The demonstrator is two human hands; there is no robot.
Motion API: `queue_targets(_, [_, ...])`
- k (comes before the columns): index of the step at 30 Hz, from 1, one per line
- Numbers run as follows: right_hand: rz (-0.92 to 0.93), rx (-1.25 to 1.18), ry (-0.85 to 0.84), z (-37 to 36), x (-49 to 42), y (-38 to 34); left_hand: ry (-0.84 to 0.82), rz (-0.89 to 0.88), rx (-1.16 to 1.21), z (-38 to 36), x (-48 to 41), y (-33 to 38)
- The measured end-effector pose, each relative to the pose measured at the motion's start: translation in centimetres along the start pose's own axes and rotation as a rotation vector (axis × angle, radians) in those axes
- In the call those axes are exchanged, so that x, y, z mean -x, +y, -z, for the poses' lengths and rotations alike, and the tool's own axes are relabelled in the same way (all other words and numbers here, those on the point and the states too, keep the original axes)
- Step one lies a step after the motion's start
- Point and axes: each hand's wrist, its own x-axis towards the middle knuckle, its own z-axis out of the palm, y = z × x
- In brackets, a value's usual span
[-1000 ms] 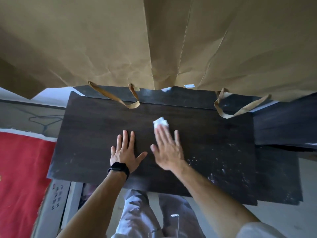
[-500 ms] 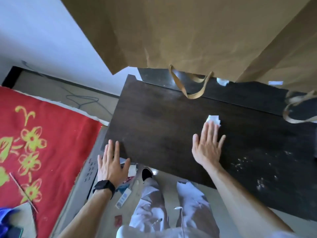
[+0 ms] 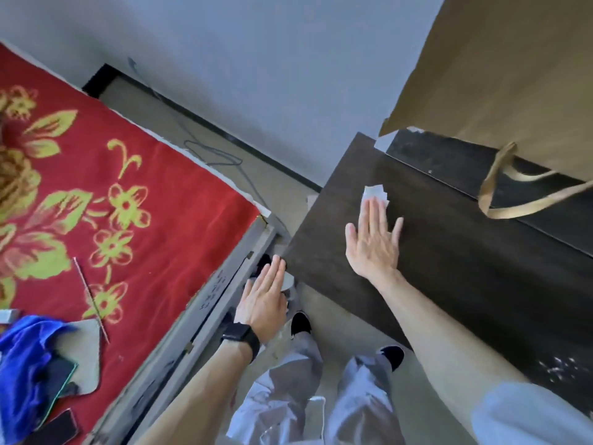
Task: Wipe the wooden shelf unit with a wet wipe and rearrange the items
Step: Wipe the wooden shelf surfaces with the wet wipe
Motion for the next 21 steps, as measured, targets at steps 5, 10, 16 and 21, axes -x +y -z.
queue_targets(5, [0.502,0.021,-0.103,-3.8,5.8,-9.7,0.012,0.112,0.036,0.2,0.4,-2.9])
queue_targets(10, [0.543,0.035,-0.122,-3.9,10.6,-6.4,0.031,0.011,-0.102,1.2,-0.3,-3.5])
queue_targets(16, [-0.327,-0.073,0.029,-2.3,16.5,8.1,0.018,-0.292,-0.203,0.2,-2.4,2.2])
queue_targets(21, [-0.740,-0.226,0.143,-2.2,15.5,7.0,-0.043,-0.206,-0.215,-2.3,-2.1,5.7])
